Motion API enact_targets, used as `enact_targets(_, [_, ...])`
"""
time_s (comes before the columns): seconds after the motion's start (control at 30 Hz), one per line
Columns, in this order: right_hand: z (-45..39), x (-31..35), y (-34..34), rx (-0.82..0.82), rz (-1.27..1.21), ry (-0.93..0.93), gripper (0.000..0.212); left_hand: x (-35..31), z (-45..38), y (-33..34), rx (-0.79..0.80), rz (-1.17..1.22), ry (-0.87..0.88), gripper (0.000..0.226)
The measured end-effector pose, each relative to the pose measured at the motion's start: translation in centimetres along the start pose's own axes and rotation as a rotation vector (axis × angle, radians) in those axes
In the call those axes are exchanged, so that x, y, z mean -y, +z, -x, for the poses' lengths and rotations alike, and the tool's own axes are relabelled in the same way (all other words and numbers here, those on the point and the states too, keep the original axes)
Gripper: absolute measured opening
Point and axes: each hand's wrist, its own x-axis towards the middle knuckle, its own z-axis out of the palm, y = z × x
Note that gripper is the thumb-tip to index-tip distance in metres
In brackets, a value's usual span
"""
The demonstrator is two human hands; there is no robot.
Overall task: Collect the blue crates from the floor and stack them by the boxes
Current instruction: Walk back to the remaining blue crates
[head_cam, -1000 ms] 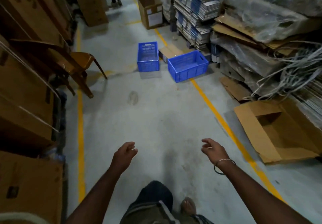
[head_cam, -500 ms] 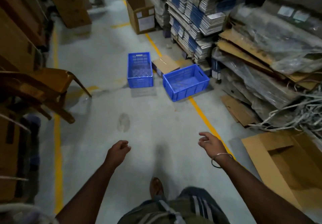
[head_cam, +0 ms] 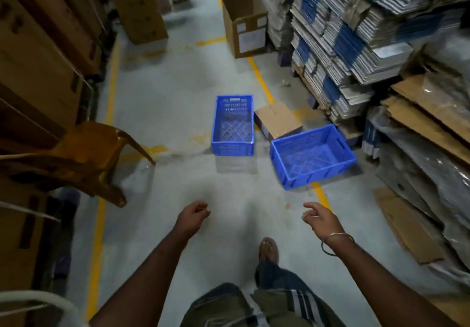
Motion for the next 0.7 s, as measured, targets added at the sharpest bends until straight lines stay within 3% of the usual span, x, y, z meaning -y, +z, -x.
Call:
enact_targets(0.33, [-21.8, 16.9, 0.9, 0.158, 0.248, -0.125, 0.027, -9.4, -17.9, -1.2, -0.085, 0.186, -0.113, 0.023])
enact_targets(0.53, [-32.9, 22.3, 4.2, 0.289, 0.413, -0.041, 0.031, -11.2, -30.7, -0.9, -0.042, 0.246, -0.279, 0.021])
enact_targets(0.7, [-42.3, 26.8, 8.1, 0.310, 0.367, 0.016, 0.031, -13.9, -39.9, -0.7, 0.033, 0.235, -0.379, 0.019])
